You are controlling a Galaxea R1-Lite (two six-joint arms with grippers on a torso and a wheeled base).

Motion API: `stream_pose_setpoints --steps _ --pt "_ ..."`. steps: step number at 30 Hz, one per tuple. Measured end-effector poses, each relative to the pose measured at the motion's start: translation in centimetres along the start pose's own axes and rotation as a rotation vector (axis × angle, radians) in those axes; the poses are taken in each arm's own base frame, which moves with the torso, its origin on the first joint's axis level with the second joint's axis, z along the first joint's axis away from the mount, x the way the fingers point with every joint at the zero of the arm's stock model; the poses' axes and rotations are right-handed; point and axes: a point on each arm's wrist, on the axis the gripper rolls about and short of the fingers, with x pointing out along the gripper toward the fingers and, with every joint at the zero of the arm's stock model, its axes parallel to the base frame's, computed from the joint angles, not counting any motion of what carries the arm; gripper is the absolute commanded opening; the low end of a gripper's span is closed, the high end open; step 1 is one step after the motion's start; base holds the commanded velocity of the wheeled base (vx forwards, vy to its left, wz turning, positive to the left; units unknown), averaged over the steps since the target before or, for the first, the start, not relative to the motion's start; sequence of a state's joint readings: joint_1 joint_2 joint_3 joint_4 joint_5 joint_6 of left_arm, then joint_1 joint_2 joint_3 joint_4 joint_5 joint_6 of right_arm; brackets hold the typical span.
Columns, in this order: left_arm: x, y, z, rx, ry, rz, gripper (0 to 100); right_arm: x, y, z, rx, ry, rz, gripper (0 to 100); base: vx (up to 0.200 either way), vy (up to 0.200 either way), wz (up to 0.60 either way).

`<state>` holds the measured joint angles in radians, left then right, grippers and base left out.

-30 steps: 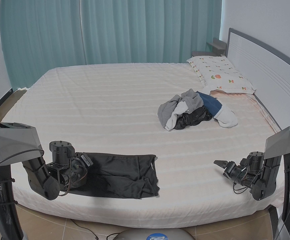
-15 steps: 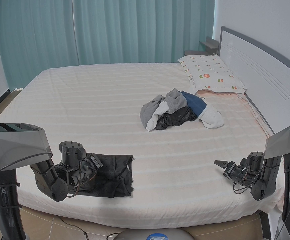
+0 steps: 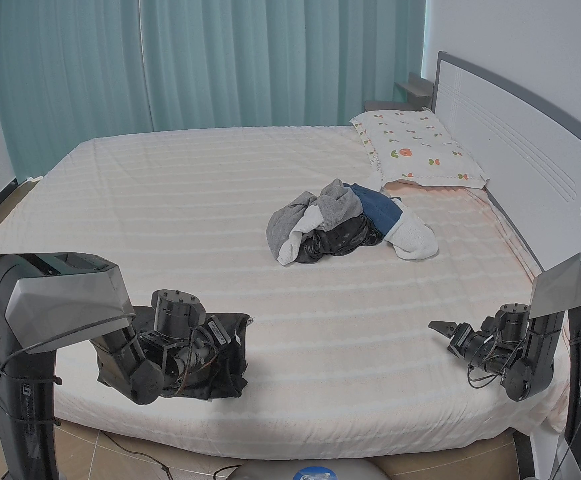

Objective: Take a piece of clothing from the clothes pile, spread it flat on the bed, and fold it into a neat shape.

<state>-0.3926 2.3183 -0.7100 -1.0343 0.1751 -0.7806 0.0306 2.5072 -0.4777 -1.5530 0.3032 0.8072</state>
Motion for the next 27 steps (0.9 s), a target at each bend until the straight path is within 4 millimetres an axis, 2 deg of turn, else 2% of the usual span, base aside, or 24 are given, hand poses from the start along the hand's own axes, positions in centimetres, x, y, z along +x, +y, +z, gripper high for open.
stream_pose_setpoints --steps 6,12,15,18,22,27 --pt "0.7 -0.4 -0.7 -0.057 0.005 -0.003 100 0.0 0.0 0.0 -0.003 0.002 -0.002 100 0.0 0.0 0.0" --pt "0.0 -0.7 -1.4 -0.043 0.02 -0.01 100 0.0 -0.1 -0.1 -0.008 0.002 -0.003 100 0.0 0.0 0.0" --pt "-0.9 -0.9 -0.9 -0.042 0.01 -0.018 100 0.0 -0.1 -0.1 -0.009 0.004 -0.004 100 0.0 0.0 0.0" --pt "-2.1 -0.7 0.6 -0.061 -0.02 -0.021 100 0.0 -0.1 -0.1 -0.013 0.005 -0.005 100 0.0 0.0 0.0" --pt "-3.5 1.0 2.7 -0.104 -0.056 0.008 100 0.0 -0.2 -0.2 -0.016 0.006 -0.007 100 0.0 0.0 0.0" --pt "-4.9 3.4 3.6 -0.187 -0.047 0.051 100 0.0 -0.2 -0.2 -0.019 0.007 -0.008 100 0.0 0.0 0.0"
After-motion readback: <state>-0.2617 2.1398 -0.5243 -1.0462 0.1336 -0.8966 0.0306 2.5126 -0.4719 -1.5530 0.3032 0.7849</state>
